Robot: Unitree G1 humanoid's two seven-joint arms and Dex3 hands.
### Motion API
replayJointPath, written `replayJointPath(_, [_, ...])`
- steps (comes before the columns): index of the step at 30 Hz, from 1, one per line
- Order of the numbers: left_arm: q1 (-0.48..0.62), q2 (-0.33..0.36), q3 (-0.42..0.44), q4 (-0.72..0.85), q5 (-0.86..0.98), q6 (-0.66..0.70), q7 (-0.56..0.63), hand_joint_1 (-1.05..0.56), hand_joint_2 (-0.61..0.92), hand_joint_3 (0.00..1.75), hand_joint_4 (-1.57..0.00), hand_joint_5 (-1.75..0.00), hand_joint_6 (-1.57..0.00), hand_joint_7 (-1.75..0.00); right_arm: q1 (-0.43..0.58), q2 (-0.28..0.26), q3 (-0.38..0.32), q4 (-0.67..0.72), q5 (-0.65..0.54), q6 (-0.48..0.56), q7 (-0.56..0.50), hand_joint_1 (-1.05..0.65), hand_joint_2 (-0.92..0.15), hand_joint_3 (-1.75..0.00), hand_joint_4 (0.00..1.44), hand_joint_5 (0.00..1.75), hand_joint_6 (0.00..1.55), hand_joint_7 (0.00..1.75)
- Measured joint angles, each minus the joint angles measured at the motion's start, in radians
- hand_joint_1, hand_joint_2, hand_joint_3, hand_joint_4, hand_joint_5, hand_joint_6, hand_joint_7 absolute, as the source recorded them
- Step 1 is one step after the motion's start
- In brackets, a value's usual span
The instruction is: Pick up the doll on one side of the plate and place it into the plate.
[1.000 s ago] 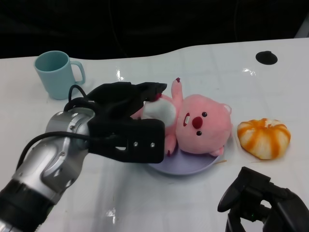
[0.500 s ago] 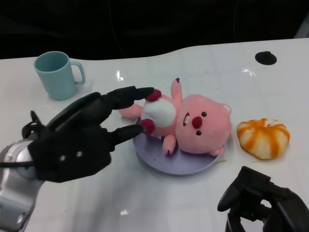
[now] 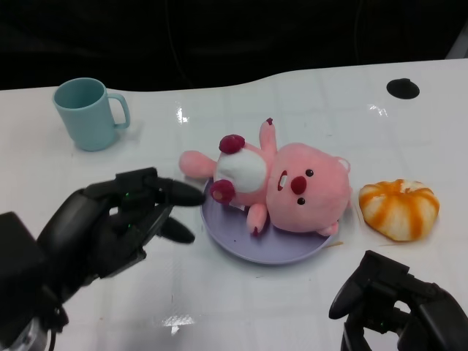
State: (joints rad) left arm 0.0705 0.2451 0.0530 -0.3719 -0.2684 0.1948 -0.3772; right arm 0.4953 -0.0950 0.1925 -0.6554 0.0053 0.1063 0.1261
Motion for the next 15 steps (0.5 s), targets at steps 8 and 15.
replayJointPath(8, [0.121,-0.032,0.028,-0.140,-0.111,0.240,0.086,-0.17,0.57,1.06,-0.76,-1.49,-0.72,-1.25,-0.011,-0.001,-0.006,0.007,0.000,0.000,0.000,0.13,-0.42,-1.41,0.74,1.75,0.60,1.57])
replayJointPath(15, [0.157,-0.058,0.036,-0.204,-0.166,0.381,0.148,-0.11,0.62,1.15,-0.73,-1.59,-0.69,-1.33,-0.012,-0.001,-0.013,0.007,0.002,0.000,0.001,0.13,-0.42,-1.41,0.73,1.75,0.60,1.57])
